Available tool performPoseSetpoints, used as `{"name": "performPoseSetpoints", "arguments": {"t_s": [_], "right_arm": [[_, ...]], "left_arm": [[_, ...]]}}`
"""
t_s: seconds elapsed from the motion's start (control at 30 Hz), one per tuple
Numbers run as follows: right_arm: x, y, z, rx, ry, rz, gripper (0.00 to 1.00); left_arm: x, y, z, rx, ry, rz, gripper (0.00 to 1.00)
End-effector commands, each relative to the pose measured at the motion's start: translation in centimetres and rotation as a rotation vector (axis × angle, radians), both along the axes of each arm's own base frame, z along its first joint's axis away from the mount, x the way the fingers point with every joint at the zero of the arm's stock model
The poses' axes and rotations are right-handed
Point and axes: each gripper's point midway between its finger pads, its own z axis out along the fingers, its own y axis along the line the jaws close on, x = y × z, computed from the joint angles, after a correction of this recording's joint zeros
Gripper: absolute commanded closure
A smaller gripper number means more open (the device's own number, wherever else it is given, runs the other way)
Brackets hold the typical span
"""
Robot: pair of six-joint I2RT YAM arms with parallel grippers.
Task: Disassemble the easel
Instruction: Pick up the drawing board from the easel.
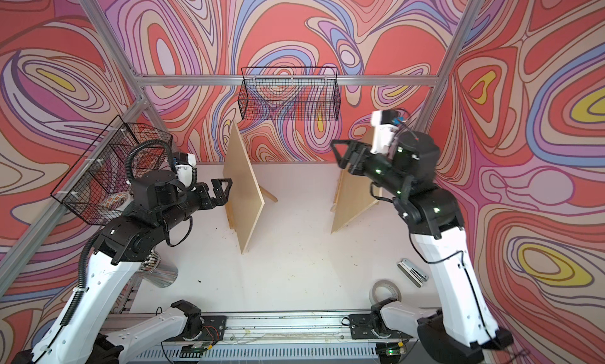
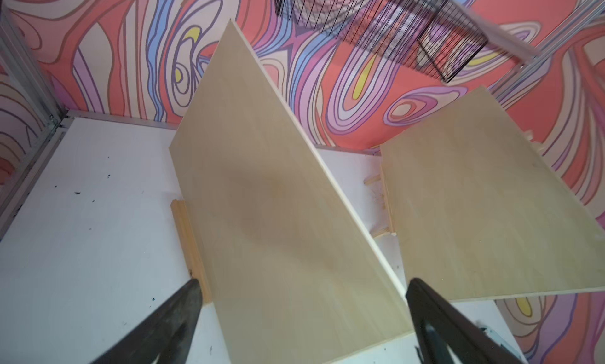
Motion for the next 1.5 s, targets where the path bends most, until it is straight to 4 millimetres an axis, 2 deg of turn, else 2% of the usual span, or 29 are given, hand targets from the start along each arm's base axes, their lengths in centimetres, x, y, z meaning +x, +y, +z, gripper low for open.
{"name": "performPoseSetpoints", "arguments": {"t_s": [0.0, 0.07, 0.17, 0.27, 0.33, 0.5, 0.57, 0.73, 0.87, 0.97, 1.03, 1.2, 1.37, 1.47], "right_arm": [[-0.2, 7.6, -2.2, -0.202, 0.004, 0.082, 0.22], [-0.3, 12.5, -4.2, -0.300, 0.016, 0.140, 0.21], [-0.6, 17.5, -7.1, -0.358, 0.026, 0.195, 0.20], [-1.1, 20.3, -10.2, -0.373, 0.057, 0.235, 0.20], [-1.4, 21.1, -12.1, -0.385, 0.078, 0.236, 0.20], [-1.6, 20.6, -16.4, -0.384, 0.116, 0.195, 0.18], [-2.3, 20.4, -17.3, -0.357, 0.105, 0.217, 0.16], [-3.2, 20.4, -18.1, -0.286, 0.093, 0.251, 0.14], [-3.7, 21.5, -16.8, -0.262, 0.083, 0.311, 0.14], [-3.7, 21.4, -16.1, -0.252, 0.082, 0.307, 0.14], [-3.7, 20.5, -16.5, -0.243, 0.078, 0.278, 0.14], [-4.8, 18.9, -18.8, -0.235, 0.073, 0.282, 0.13], [-6.6, 17.9, -19.5, -0.207, 0.042, 0.340, 0.13], [-5.6, 17.7, -20.9, -0.214, 0.019, 0.287, 0.11]], "left_arm": [[-2.6, 1.8, -5.0, 0.151, 0.149, -0.006, 0.00], [-3.0, 2.9, -6.3, 0.200, 0.149, 0.026, 0.00], [-2.9, 5.3, -7.5, 0.275, 0.135, 0.135, 0.00], [-2.8, 6.5, -8.8, 0.300, 0.132, 0.201, 0.00], [-2.7, 6.6, -9.8, 0.286, 0.140, 0.211, 0.00], [-2.3, 6.0, -11.2, 0.212, 0.184, 0.181, 0.00], [-2.0, 5.5, -11.7, 0.170, 0.207, 0.158, 0.00], [-1.1, 4.3, -12.9, 0.066, 0.264, 0.102, 0.00], [-0.8, 3.8, -13.6, 0.046, 0.299, 0.081, 0.01], [-0.8, 3.7, -14.0, 0.042, 0.316, 0.082, 0.01], [-0.8, 3.7, -13.9, 0.037, 0.312, 0.083, 0.01], [-0.8, 3.8, -14.3, 0.043, 0.318, 0.086, 0.01], [-0.7, 3.7, -14.4, 0.044, 0.321, 0.079, 0.01], [-0.7, 3.5, -14.4, 0.034, 0.315, 0.075, 0.01]]}}
